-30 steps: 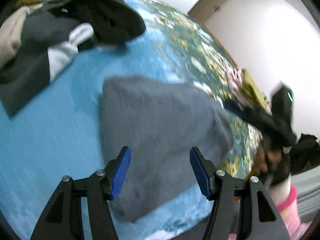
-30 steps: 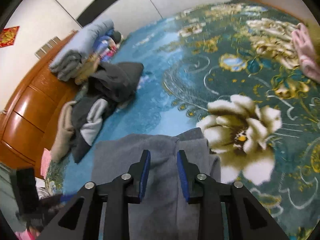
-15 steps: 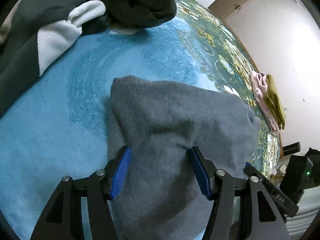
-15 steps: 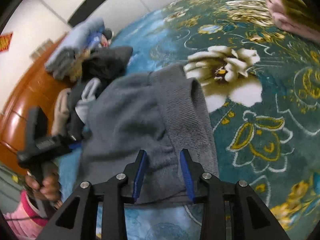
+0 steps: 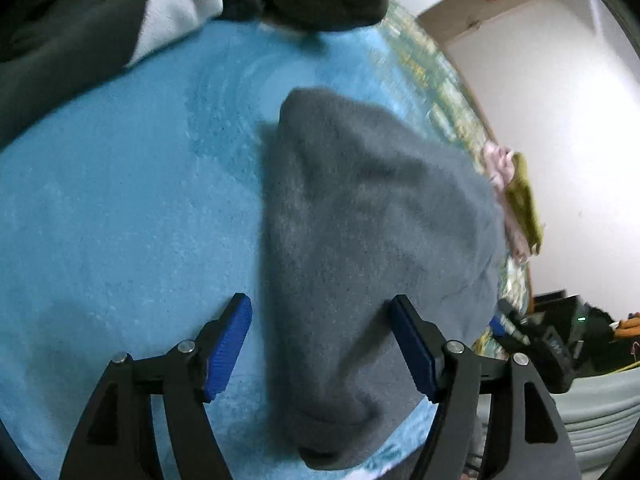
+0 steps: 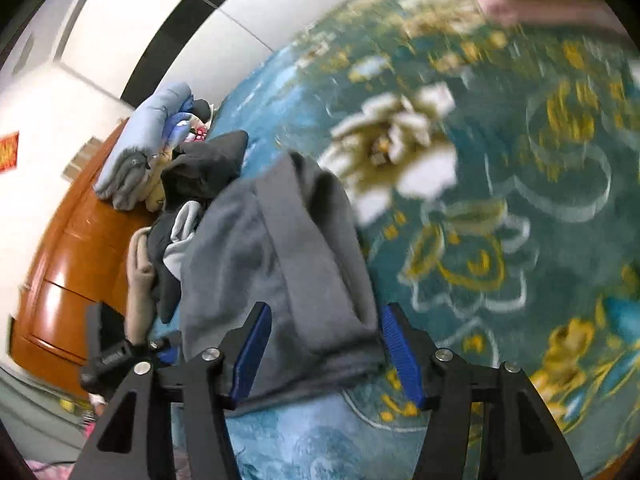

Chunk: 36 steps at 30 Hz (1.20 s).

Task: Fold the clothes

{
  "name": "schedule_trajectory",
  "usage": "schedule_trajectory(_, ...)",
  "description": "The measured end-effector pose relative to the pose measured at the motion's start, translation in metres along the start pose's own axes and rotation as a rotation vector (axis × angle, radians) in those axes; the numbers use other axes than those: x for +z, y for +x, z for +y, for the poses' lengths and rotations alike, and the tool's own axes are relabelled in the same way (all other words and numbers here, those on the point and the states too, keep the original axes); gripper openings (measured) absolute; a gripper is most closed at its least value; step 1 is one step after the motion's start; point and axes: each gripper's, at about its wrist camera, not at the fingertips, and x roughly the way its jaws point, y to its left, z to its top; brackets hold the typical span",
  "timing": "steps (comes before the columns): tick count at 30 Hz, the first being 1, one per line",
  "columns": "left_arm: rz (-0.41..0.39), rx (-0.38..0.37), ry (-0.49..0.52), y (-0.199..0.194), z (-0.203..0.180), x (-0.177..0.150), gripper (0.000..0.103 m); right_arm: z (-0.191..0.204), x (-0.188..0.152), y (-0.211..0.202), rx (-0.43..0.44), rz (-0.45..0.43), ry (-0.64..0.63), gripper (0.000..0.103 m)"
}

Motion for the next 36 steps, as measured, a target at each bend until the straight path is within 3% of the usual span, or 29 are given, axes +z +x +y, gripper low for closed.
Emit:
schedule_trajectory(2, 0.002, -0.037, -0.007, 0.000, 0.002, -0.001, 0.086, -0.011, -0.003, 0.006, 0.037, 0.018, 0.050, 0.067)
schedule_trajectory(9, 0.028, -0.166, -0.190, 0.001, 0.024, 0.011, 0.087, -0.023, 0.009, 0.026, 0.143, 0.018, 0.119, 0.070)
schedule_trajectory(12, 0.059, -0.242, -0.195, 0.011, 0.022, 0.014, 0.087, -0.027, 0.019, 0.034, 0.197, 0.018, 0.148, 0.070)
schedule_trajectory(17, 0.059, -0.255, -0.184, 0.021, 0.018, 0.017, 0.085, -0.026, 0.027, 0.043, 0.239, 0.034, 0.154, 0.070)
schedule_trajectory(22, 0.046, -0.298, -0.246, 0.021, 0.031, 0.012, 0.069, -0.026, 0.022, 0.047, 0.294, 0.039, 0.136, 0.069)
schedule_trajectory(27, 0.042, -0.260, -0.213, 0.018, 0.024, 0.012, 0.067, -0.026, 0.034, 0.062, 0.281, 0.038, 0.160, 0.064)
schedule_trajectory(30, 0.038, -0.222, -0.208, 0.018, 0.023, 0.011, 0.052, -0.016, 0.037, 0.068, 0.245, 0.052, 0.120, 0.062)
schedule_trajectory(32, 0.029, -0.211, -0.206, 0.015, 0.022, 0.009, 0.040, -0.012, 0.035, 0.071, 0.222, 0.066, 0.103, 0.049)
schedule_trajectory(36, 0.007, -0.180, -0.156, 0.007, 0.012, 0.010, 0.024, -0.015, 0.029, 0.067, 0.235, 0.054, 0.150, 0.034)
